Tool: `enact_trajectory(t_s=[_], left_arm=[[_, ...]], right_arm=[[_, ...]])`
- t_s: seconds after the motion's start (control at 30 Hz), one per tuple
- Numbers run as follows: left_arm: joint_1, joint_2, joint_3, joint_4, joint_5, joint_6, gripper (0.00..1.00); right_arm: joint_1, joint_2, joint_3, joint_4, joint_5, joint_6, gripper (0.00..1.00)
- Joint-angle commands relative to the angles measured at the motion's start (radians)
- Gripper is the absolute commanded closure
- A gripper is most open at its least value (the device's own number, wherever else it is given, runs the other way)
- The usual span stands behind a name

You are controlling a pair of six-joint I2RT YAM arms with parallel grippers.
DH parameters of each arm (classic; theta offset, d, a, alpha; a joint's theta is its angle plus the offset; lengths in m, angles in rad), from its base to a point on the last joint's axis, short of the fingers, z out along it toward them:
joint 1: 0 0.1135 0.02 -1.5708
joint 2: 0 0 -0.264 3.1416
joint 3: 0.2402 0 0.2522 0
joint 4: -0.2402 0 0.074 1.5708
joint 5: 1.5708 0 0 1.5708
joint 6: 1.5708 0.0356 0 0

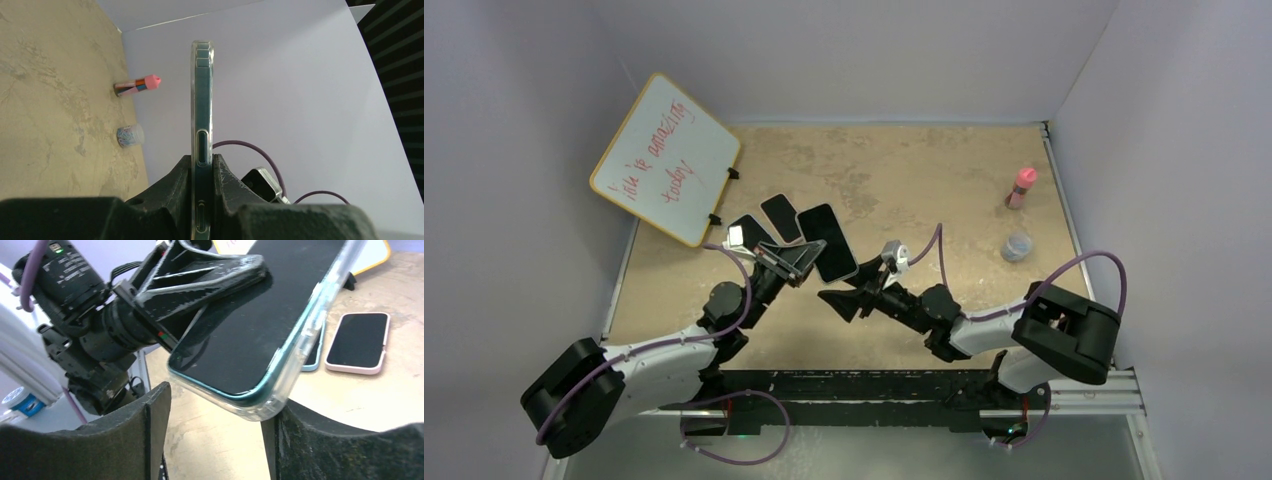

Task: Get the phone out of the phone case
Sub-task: Remove the phone case from the phone.

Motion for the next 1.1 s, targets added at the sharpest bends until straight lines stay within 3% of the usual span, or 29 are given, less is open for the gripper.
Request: enact_trajectory(t_s=[0.0, 0.17, 0.63, 1.07], left_arm=[[-0.008, 0.005, 0.006, 0.098, -0.011, 0.003, 1.0], [-0.008, 0.022, 0.005, 0.124, -0.007, -0.001, 1.0], [-0.008, 0.016, -0.004, 0.133, 0.009, -0.008, 1.0], [-0.007, -0.015, 0.013, 0.038, 0.064, -0.05, 1.0]], right_arm=[[-0.003, -0.034, 0.012, 0.362, -0.095, 0.012, 0.32], [-0.004, -0.048, 0.014, 0.358, -0.099, 0.027, 0.3], [-0.015, -0.055, 0.003, 0.359, 0.055, 0.078, 0.36], [-0.027, 0.008, -0.017, 0.356, 0.172, 0.06, 0.55]])
